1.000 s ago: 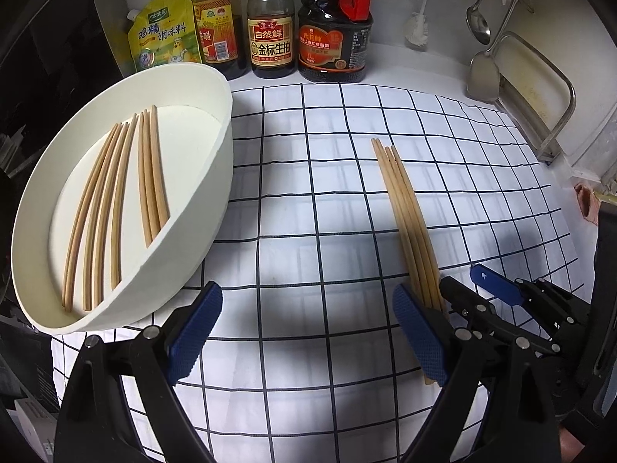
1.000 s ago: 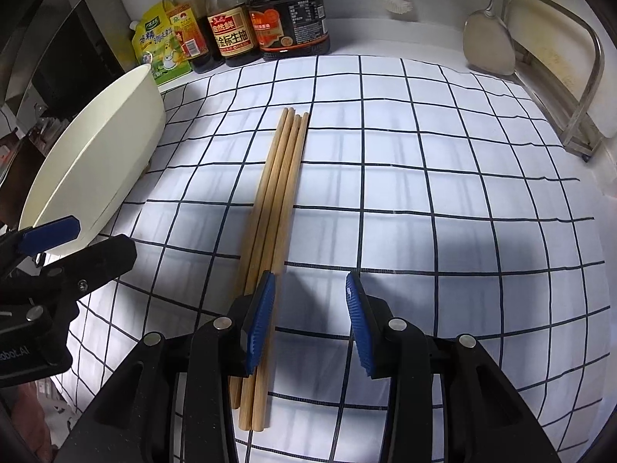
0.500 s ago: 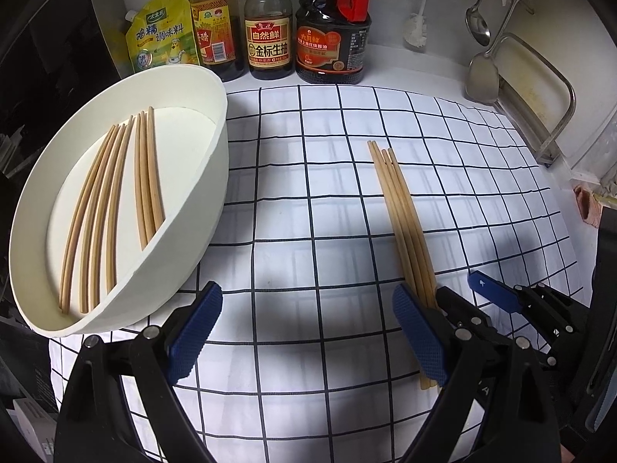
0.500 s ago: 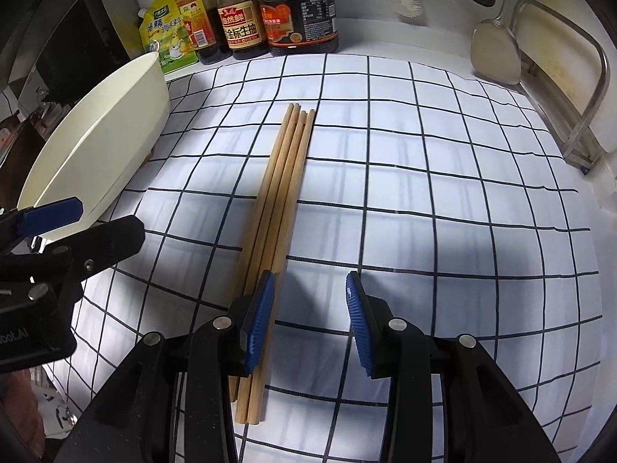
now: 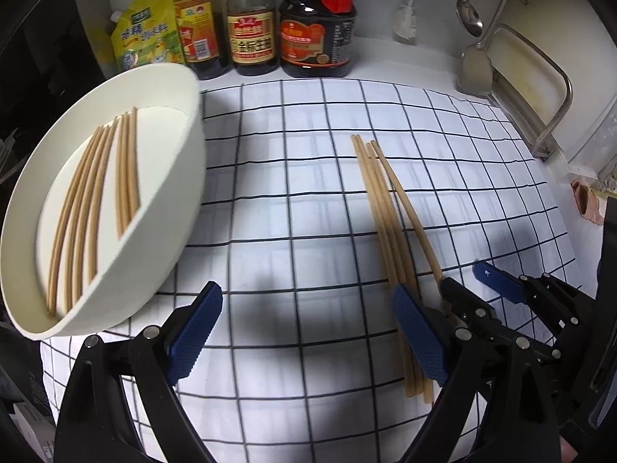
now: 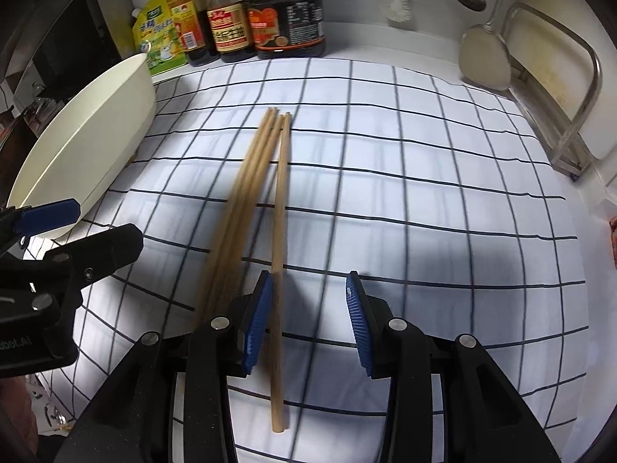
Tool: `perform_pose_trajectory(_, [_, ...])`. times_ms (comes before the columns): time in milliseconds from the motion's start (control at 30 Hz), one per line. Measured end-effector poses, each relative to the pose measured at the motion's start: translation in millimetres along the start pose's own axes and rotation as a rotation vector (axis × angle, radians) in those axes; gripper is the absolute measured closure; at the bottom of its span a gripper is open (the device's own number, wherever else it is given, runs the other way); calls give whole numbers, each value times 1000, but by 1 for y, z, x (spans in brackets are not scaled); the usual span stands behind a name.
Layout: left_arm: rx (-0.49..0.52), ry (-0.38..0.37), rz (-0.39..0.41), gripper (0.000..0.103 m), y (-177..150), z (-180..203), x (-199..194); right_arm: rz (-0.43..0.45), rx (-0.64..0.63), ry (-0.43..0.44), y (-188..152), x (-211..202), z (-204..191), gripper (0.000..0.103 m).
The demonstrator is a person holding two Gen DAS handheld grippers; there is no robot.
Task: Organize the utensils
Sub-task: 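Move both tools back over the remaining chopsticks on the mat, then grasp a chopstick with the left tool while the right tool grasps another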
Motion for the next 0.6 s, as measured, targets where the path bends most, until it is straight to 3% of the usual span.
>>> perform_pose_trajectory(600, [-3, 32, -26, 14, -13, 19, 45, 22, 41, -7, -6, -9, 34, 65])
Point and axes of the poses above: each gripper's, at about its wrist camera, not at the fingertips, and x roughly the way its jaws point, z to its right, y to its top, the point moved 8 cm from there along x, roughly the way its jaws point, and after that the axes turned 14 degrees about z, right-handed, at the moved point
